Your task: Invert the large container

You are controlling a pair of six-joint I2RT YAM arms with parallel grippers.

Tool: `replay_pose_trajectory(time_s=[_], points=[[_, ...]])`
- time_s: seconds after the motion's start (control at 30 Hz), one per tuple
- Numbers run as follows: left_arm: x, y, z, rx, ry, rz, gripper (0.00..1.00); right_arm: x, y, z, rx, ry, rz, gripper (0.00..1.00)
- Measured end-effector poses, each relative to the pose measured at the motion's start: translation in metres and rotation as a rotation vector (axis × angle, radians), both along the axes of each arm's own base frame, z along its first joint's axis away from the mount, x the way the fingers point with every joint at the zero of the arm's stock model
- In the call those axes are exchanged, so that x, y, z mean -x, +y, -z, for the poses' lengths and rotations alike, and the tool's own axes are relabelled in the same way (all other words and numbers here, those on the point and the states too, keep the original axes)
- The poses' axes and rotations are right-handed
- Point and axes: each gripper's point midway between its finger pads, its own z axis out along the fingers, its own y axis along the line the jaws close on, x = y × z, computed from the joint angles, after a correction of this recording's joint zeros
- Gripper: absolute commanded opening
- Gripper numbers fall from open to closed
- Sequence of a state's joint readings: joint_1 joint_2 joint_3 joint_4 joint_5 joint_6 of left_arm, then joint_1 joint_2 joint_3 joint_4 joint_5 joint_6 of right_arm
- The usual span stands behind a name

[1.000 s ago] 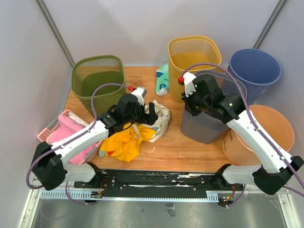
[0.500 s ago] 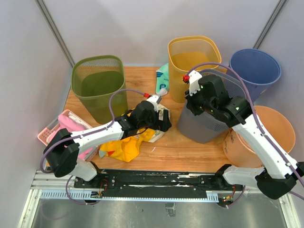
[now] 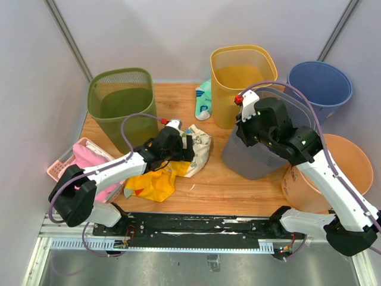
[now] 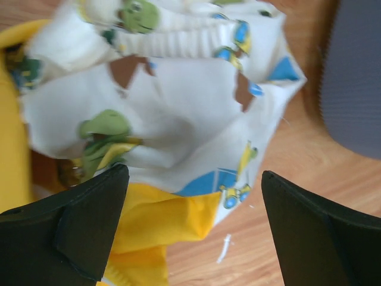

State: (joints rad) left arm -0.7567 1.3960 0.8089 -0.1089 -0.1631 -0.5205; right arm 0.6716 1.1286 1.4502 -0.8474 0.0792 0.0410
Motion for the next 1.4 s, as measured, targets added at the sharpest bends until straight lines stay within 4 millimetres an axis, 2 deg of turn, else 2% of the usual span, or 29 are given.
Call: replay_pose_trajectory(time_s=[0.23, 0.43, 0.53, 0.67, 0.77, 0.9, 0.97, 1.03, 1.07, 1.1, 1.23, 1.33, 1.4], points=[[-0.031, 0.061, -0.006, -0.034, -0.013, -0.156, 0.99, 0.001, 0.0, 0.0, -0.012, -0.006, 0.004, 0.0], [-0.045, 0.097, -0.006, -0.09, -0.018, -0.225, 0.99, 0.003, -0.001, -0.001, -0.02, -0.006, 0.004, 0.0], [-0.059, 0.109, -0.014, -0.111, -0.031, -0.249, 0.99, 0.004, -0.001, -0.001, -0.024, -0.006, 0.003, 0.0], [-0.073, 0.108, -0.038, -0.112, -0.083, -0.236, 0.99, 0.006, -0.002, -0.001, -0.028, -0.008, 0.003, 0.0], [-0.076, 0.098, -0.059, -0.107, -0.123, -0.2, 0.99, 0.008, -0.003, -0.003, -0.035, -0.01, 0.006, 0.0], [-0.061, 0.07, -0.089, -0.087, -0.167, -0.105, 0.99, 0.012, -0.002, -0.009, -0.064, 0.006, 0.012, 0.0], [-0.051, 0.055, -0.107, -0.049, -0.189, -0.05, 0.99, 0.016, 0.003, -0.021, -0.118, 0.015, 0.007, 0.0], [-0.041, 0.049, -0.124, -0.007, -0.207, -0.019, 0.99, 0.022, 0.01, -0.034, -0.185, 0.023, -0.006, 0.0], [-0.038, 0.049, -0.131, 0.009, -0.216, -0.018, 0.99, 0.028, 0.018, -0.046, -0.257, 0.035, -0.026, 0.0], [-0.036, 0.05, -0.137, 0.023, -0.223, -0.022, 0.99, 0.03, 0.02, -0.049, -0.275, 0.039, -0.03, 0.0], [-0.035, 0.056, -0.162, 0.075, -0.242, -0.039, 0.99, 0.044, 0.051, -0.073, -0.479, 0.075, -0.131, 0.0], [-0.04, 0.068, -0.184, 0.103, -0.267, -0.076, 0.99, 0.051, 0.07, -0.078, -0.61, 0.112, -0.184, 0.0], [-0.04, 0.072, -0.199, 0.123, -0.293, -0.089, 0.99, 0.054, 0.075, -0.074, -0.655, 0.133, -0.191, 0.0]])
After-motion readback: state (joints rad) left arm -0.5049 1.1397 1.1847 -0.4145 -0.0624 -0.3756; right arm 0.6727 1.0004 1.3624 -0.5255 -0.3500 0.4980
